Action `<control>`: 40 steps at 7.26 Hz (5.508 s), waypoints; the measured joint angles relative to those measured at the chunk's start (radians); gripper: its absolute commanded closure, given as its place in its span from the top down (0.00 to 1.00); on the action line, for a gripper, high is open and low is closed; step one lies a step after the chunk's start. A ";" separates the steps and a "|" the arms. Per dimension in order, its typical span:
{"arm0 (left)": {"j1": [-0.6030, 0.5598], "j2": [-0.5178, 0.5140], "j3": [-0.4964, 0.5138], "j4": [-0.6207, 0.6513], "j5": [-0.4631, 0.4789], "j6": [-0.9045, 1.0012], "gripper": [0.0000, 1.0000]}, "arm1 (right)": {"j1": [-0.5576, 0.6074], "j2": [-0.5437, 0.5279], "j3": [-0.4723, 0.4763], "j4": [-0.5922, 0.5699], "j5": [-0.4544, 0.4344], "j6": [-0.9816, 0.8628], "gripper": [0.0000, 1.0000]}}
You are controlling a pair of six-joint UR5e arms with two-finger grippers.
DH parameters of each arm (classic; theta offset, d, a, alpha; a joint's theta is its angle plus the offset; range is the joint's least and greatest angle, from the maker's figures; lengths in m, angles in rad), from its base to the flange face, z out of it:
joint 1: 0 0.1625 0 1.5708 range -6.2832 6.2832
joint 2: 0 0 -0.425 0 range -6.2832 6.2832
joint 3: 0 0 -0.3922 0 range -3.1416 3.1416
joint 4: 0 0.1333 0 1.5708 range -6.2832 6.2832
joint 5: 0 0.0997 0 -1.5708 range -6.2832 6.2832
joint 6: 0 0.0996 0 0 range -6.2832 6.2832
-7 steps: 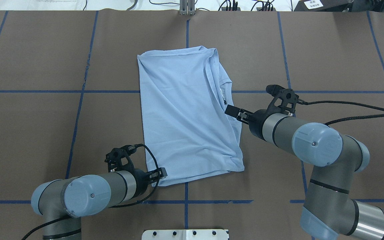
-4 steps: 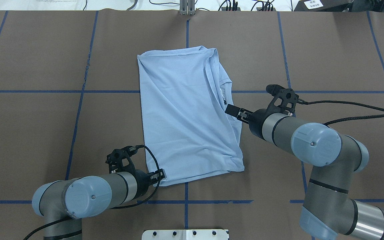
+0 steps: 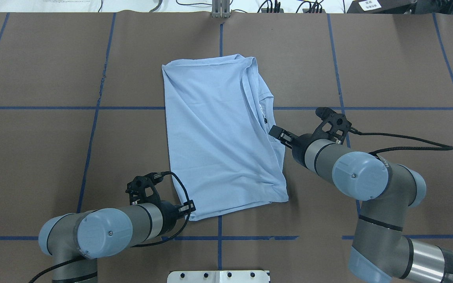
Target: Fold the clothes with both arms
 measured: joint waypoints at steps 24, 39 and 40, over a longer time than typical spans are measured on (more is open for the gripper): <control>0.005 -0.017 0.013 -0.012 -0.007 0.021 0.00 | -0.103 0.134 -0.045 -0.360 -0.060 0.105 0.00; 0.005 -0.017 0.015 -0.013 -0.005 0.034 0.00 | -0.137 0.146 -0.087 -0.430 -0.150 0.093 0.63; 0.006 -0.017 0.015 -0.013 -0.005 0.034 0.00 | -0.137 0.146 -0.085 -0.441 -0.149 0.093 0.63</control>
